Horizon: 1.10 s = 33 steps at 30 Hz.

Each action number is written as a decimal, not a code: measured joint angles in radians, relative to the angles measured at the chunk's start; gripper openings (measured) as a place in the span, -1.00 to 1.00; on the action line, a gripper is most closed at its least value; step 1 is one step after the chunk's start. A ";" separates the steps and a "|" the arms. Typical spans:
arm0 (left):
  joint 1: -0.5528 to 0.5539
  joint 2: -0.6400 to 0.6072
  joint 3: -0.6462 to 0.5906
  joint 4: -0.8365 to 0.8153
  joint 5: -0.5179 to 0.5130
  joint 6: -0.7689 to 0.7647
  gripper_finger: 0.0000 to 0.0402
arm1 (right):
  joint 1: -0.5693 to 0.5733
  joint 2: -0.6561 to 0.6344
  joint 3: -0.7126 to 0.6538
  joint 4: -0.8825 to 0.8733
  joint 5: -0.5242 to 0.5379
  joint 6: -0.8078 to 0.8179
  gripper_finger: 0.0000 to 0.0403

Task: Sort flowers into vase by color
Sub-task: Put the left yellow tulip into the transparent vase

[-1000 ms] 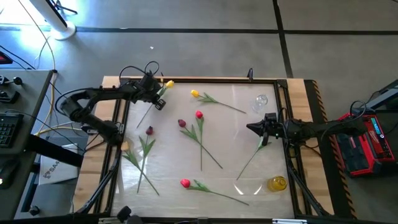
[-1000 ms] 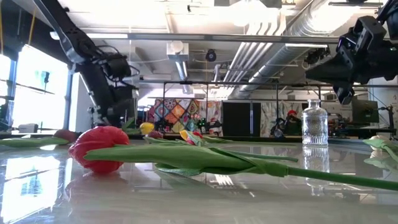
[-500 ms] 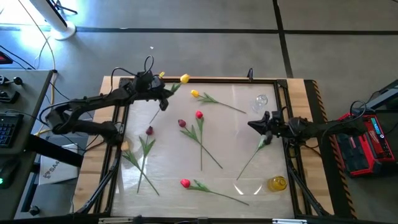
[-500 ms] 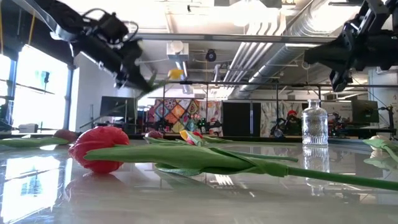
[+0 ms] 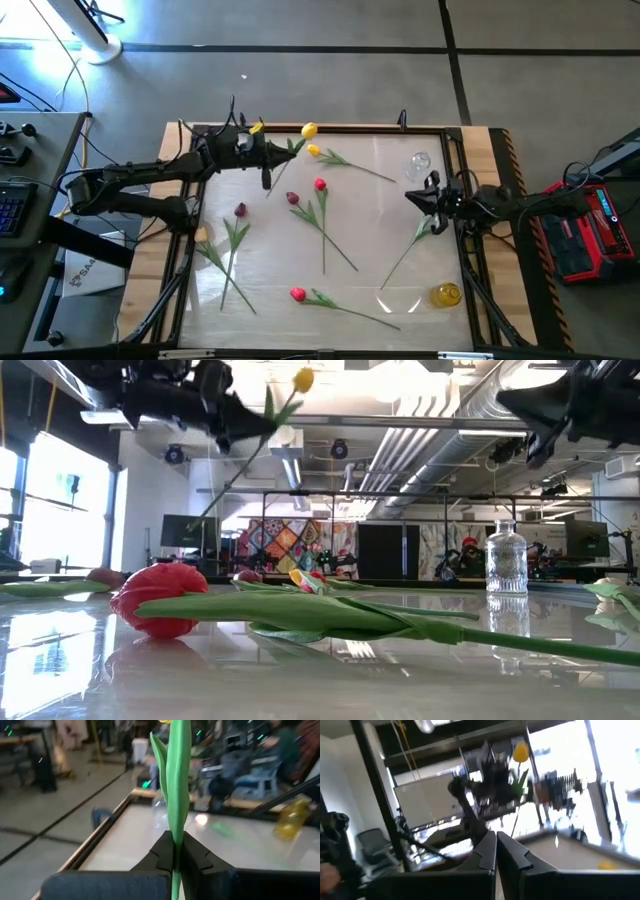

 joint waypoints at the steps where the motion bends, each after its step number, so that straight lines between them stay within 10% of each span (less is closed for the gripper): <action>1: -0.016 0.000 0.000 0.017 0.000 -0.005 -1.00 | 0.000 0.000 0.001 0.025 0.001 -0.036 -1.00; 12: -0.170 -0.003 0.000 0.127 -0.013 -0.018 -1.00 | -0.063 0.023 0.002 0.085 0.189 -0.145 -1.00; 21: -0.240 -0.003 -0.099 0.321 -0.181 -0.019 -1.00 | -0.252 0.167 0.004 0.152 0.116 -0.147 -1.00; 33: -0.242 -0.037 -0.056 0.433 -0.114 0.013 -1.00 | -0.341 0.399 0.322 -0.139 0.011 0.022 -1.00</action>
